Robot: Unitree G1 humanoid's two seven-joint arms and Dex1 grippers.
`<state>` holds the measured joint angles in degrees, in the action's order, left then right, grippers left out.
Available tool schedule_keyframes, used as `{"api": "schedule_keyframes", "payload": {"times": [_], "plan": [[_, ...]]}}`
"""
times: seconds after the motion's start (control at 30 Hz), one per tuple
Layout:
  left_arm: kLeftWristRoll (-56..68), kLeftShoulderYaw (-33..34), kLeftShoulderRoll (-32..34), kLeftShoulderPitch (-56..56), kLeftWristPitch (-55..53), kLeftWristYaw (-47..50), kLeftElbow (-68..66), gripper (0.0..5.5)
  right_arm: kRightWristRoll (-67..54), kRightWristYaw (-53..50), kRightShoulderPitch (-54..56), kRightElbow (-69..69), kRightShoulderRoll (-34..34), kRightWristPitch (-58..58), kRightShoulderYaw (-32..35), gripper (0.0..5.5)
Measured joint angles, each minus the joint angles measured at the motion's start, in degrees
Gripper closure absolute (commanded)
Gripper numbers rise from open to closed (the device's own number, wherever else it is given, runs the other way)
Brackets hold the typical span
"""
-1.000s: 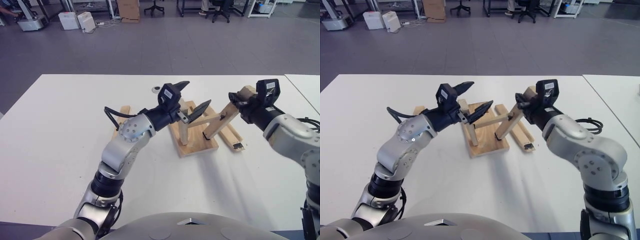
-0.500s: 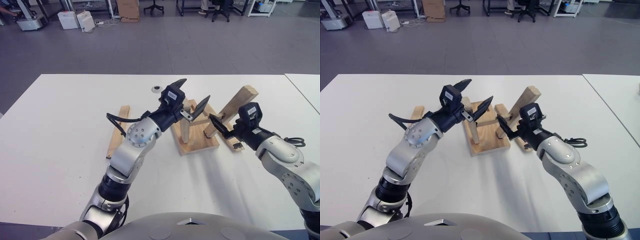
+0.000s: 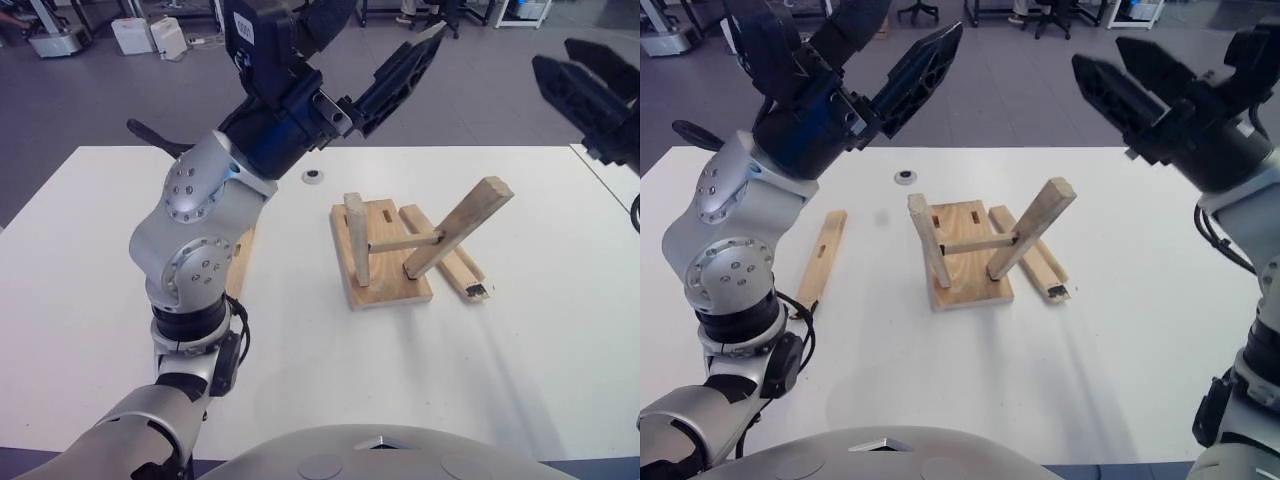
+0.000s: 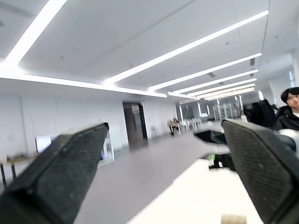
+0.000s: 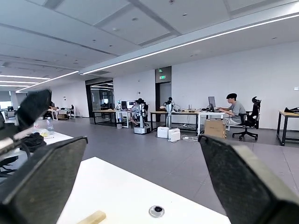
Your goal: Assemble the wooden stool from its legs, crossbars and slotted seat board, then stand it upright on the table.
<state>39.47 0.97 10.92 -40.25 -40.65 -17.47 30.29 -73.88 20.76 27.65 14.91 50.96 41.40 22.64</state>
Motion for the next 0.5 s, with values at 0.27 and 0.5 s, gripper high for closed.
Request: {"api": "schedule_keyframes", "payload": {"times": [0.27,0.5], "plan": [[-10.96,-14.28,1.19,15.59,17.86,-5.93,-9.24,1.04,13.19,7.12,-12.13,3.85,-8.09,-6.45,-11.28,1.06],[0.76,-2.85,3.56,11.52,8.43,-7.26,-9.82,1.04,-0.68,3.72,-2.63,-3.91,-10.41,0.75,-3.43,1.06]]}}
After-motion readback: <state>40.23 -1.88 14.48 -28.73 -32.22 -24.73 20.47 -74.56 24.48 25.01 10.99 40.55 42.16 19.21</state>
